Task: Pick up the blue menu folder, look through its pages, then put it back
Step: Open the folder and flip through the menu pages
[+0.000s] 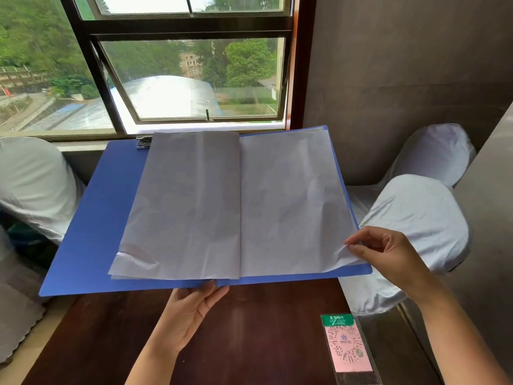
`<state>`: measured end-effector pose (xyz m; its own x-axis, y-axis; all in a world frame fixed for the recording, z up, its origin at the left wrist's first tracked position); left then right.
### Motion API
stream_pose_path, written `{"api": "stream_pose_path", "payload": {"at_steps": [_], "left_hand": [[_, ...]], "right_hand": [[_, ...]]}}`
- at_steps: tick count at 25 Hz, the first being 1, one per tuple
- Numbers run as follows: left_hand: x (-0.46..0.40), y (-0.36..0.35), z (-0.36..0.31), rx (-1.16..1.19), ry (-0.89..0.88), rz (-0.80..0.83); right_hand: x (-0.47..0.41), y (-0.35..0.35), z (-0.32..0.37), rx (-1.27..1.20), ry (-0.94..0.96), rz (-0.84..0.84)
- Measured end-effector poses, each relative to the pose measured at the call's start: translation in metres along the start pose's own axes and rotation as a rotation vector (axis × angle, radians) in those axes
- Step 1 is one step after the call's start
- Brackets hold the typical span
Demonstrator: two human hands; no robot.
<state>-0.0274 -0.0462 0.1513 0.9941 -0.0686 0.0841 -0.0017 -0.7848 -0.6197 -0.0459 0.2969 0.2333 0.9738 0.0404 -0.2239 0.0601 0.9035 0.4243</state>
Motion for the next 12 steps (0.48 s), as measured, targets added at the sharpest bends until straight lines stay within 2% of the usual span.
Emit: {"api": "stream_pose_path", "payload": {"at_steps": [4, 6, 8, 10, 12], "left_hand": [[0.0, 0.0, 0.005, 0.005, 0.017, -0.008], [0.0, 0.0, 0.006, 0.011, 0.022, -0.012], [0.0, 0.0, 0.007, 0.021, 0.024, -0.016], [0.001, 0.0, 0.007, 0.021, 0.02, -0.019], [0.003, 0.001, 0.007, 0.018, 0.014, -0.022]], "right_hand": [[0.001, -0.001, 0.02, 0.344, 0.11, -0.212], [0.002, -0.001, 0.041, 0.356, 0.218, -0.225], [0.002, -0.005, 0.063, 0.208, 0.246, -0.143], [0.002, -0.012, 0.078, -0.048, 0.26, -0.061], [0.001, -0.023, 0.084, -0.533, 0.234, 0.096]]}}
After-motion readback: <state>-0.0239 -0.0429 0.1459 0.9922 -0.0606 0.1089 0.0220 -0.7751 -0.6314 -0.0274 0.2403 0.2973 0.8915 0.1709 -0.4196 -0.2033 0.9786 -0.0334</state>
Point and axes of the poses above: each hand's wrist, its own x-axis away from the middle knuckle, its own y-axis out of the back of the hand, z = x × y, the point moved 3 cm from there along -x, towards the middle knuckle, and after that the axes turned 1 degree about x, right-handed, at the moved point
